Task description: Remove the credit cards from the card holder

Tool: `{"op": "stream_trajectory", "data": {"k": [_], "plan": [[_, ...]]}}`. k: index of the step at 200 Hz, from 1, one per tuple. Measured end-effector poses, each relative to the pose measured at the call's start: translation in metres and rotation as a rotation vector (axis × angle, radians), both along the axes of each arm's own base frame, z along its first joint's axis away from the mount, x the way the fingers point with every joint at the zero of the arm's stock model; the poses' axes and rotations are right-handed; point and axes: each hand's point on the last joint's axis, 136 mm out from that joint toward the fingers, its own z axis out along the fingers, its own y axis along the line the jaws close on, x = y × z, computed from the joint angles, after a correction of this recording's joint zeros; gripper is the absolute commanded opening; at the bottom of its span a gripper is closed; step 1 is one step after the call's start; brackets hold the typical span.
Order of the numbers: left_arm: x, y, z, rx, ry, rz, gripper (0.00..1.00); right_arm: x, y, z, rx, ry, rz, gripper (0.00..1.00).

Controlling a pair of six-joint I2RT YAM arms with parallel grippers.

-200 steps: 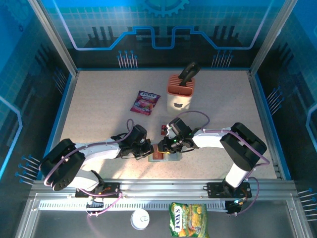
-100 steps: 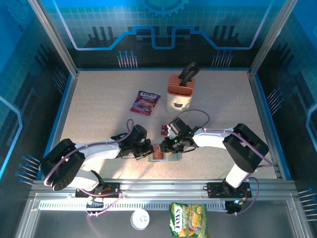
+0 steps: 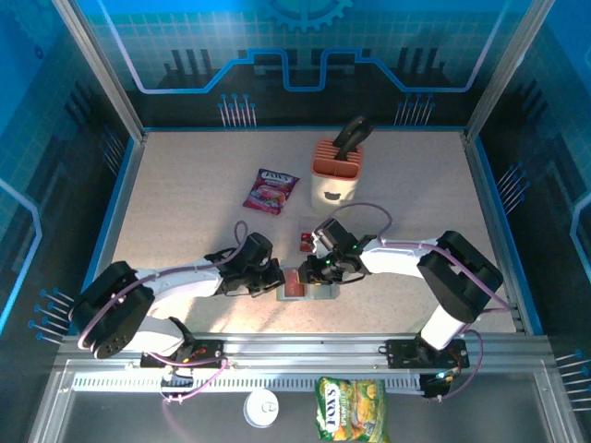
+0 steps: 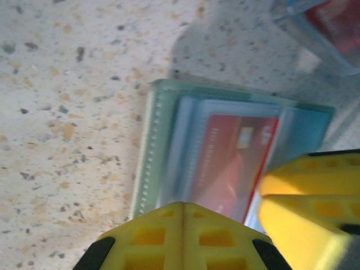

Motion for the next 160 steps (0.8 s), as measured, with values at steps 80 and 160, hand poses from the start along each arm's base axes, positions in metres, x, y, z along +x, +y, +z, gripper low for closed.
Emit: {"op": "stream_trajectory", "data": {"k": [80, 160], "plan": [[0.0001, 0.0002, -0.0039, 0.018, 0.014, -0.005, 0.00, 0.0001, 0.0010, 0.0010, 0.006, 0.004, -0.004, 0.26], [-0.0002, 0.0005, -0.0040, 0.019, 0.015, -0.005, 0.00, 0.0003, -0.0021, -0.0002, -0.018, 0.009, -0.014, 0.27]]}}
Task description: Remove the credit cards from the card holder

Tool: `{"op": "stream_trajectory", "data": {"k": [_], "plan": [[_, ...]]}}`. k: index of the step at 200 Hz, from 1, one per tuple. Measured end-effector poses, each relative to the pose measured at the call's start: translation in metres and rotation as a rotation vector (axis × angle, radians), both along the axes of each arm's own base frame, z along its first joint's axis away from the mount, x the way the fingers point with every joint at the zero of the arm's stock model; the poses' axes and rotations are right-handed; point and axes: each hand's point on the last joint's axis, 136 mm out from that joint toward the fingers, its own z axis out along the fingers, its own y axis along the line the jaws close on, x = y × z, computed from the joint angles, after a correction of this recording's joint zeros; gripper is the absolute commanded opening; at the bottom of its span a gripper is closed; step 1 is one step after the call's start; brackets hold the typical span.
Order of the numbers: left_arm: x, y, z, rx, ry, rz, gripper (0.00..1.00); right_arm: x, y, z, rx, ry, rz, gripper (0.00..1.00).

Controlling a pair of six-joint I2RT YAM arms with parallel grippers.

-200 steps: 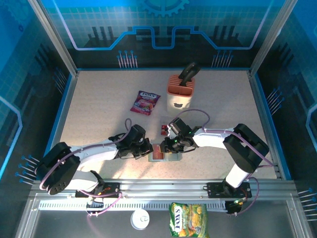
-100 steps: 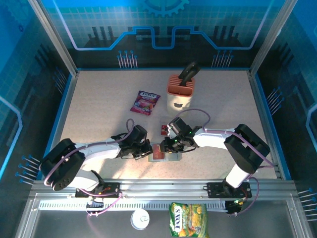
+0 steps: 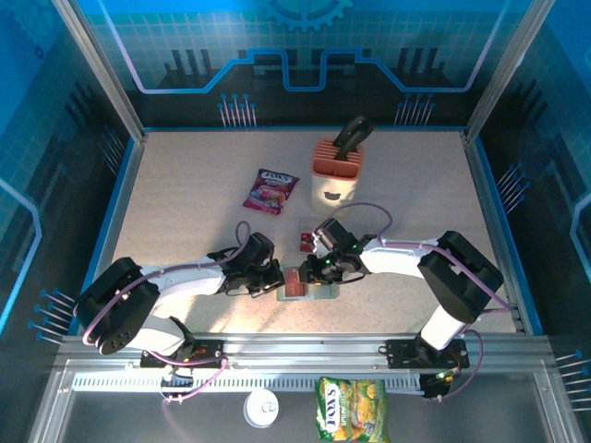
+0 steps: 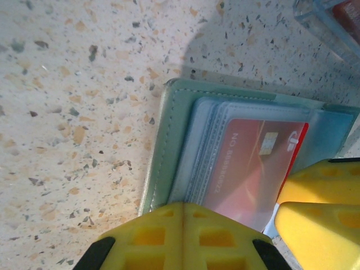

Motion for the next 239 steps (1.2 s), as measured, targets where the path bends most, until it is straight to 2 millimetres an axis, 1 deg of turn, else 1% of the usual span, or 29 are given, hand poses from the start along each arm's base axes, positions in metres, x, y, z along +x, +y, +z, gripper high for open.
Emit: {"op": "stream_trajectory", "data": {"k": [21, 38, 64, 100, 137, 200, 239], "plan": [[0.000, 0.001, 0.000, 0.002, 0.001, 0.001, 0.00, 0.001, -0.003, 0.003, -0.015, -0.013, 0.001, 0.27], [-0.002, 0.002, 0.003, 0.008, 0.006, 0.001, 0.00, 0.002, -0.003, 0.009, -0.006, -0.027, -0.001, 0.27], [-0.003, 0.003, 0.007, 0.011, 0.009, 0.001, 0.00, 0.005, 0.003, 0.017, 0.029, -0.044, 0.000, 0.26], [0.000, 0.001, 0.011, 0.002, -0.001, 0.000, 0.00, 0.007, 0.010, 0.022, 0.071, -0.046, -0.001, 0.26], [0.000, 0.000, 0.011, -0.001, -0.004, 0.000, 0.00, 0.006, 0.011, 0.019, 0.074, -0.035, -0.003, 0.26], [0.001, -0.001, 0.006, 0.004, 0.003, 0.000, 0.00, 0.002, 0.008, 0.003, 0.047, -0.001, -0.001, 0.25], [0.001, -0.001, 0.002, 0.009, 0.012, -0.001, 0.00, 0.001, 0.011, 0.002, 0.065, 0.010, 0.002, 0.23]]}}
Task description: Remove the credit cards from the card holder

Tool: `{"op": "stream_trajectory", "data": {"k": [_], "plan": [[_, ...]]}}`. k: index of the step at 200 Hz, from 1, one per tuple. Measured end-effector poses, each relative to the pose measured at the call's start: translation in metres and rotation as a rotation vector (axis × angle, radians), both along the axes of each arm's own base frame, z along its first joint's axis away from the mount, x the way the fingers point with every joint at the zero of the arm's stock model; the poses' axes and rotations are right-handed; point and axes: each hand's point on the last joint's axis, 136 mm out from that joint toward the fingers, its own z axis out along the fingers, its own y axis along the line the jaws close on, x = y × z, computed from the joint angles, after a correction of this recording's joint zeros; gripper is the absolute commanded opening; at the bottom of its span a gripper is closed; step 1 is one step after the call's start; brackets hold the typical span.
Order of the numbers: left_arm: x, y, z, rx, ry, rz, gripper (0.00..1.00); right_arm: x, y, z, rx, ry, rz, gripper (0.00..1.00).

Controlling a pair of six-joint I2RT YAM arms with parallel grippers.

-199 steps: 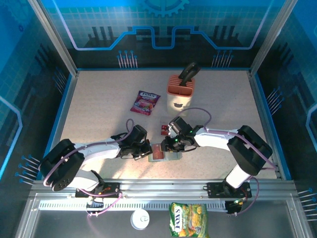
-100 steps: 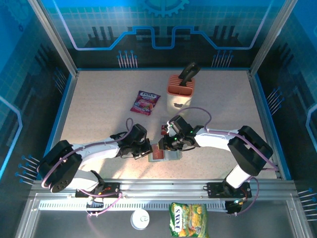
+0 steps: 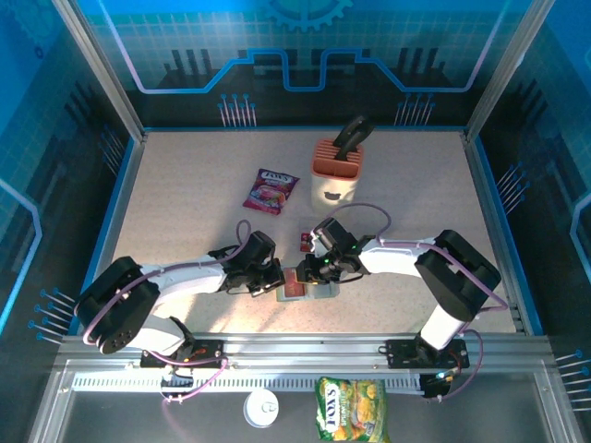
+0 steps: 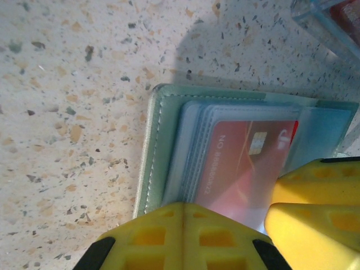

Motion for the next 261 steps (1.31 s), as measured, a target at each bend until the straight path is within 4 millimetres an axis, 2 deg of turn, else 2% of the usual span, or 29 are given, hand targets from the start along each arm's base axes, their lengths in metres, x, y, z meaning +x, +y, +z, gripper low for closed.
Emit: {"op": "stream_trajectory", "data": {"k": [48, 81, 178, 261], "plan": [[0.000, 0.000, 0.000, -0.001, -0.001, 0.000, 0.00, 0.000, 0.002, -0.002, 0.008, 0.006, -0.004, 0.23], [0.000, 0.000, 0.000, -0.001, -0.001, 0.000, 0.00, 0.000, 0.001, -0.003, 0.005, 0.007, -0.004, 0.26], [0.000, 0.000, 0.000, -0.001, -0.001, 0.000, 0.00, 0.000, -0.016, -0.005, -0.103, -0.032, 0.015, 0.26], [-0.002, 0.001, 0.003, 0.006, 0.002, -0.005, 0.00, 0.001, -0.013, 0.000, -0.082, -0.047, 0.023, 0.26]]}}
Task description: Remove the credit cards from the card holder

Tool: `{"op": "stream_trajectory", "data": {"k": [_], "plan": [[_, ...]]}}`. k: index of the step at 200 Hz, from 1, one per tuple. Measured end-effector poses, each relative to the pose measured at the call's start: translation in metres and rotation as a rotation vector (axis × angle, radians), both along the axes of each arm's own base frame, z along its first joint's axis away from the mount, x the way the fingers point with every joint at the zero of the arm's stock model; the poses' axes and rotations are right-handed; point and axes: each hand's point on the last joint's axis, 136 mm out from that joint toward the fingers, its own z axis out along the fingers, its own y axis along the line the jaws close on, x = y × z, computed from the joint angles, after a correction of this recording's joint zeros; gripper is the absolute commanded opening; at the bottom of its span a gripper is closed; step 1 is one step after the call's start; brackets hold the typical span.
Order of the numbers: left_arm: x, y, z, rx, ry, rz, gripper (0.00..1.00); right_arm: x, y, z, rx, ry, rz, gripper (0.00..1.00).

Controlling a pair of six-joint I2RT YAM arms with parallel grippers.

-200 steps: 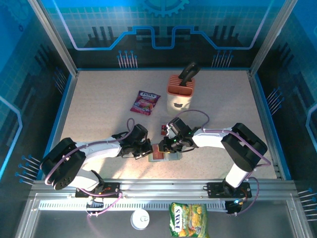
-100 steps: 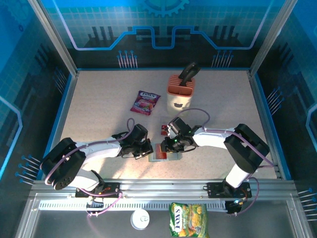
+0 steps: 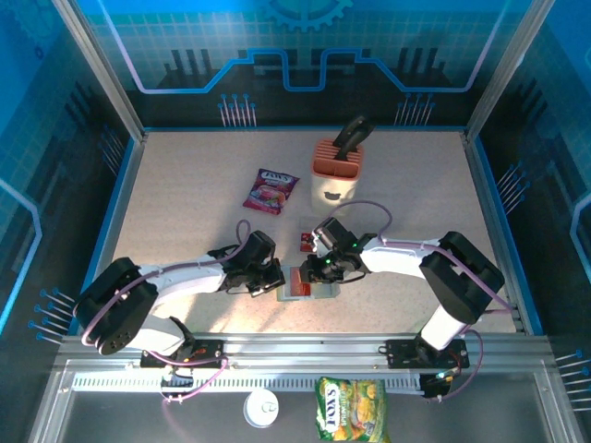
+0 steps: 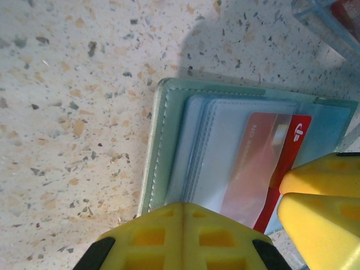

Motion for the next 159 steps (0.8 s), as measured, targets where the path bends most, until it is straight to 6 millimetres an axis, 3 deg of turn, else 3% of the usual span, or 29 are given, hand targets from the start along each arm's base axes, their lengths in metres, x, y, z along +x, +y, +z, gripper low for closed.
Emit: {"op": "stream_trajectory", "data": {"k": [61, 125, 159], "plan": [[0.005, -0.005, 0.012, -0.021, -0.025, -0.014, 0.00, 0.001, 0.005, 0.004, 0.030, -0.002, 0.002, 0.26], [0.005, -0.015, 0.011, -0.030, -0.012, -0.040, 0.00, 0.002, 0.005, 0.005, 0.032, -0.003, 0.000, 0.26], [0.004, -0.017, 0.005, -0.019, 0.008, -0.049, 0.00, 0.002, 0.004, 0.014, 0.043, -0.018, -0.002, 0.26]]}}
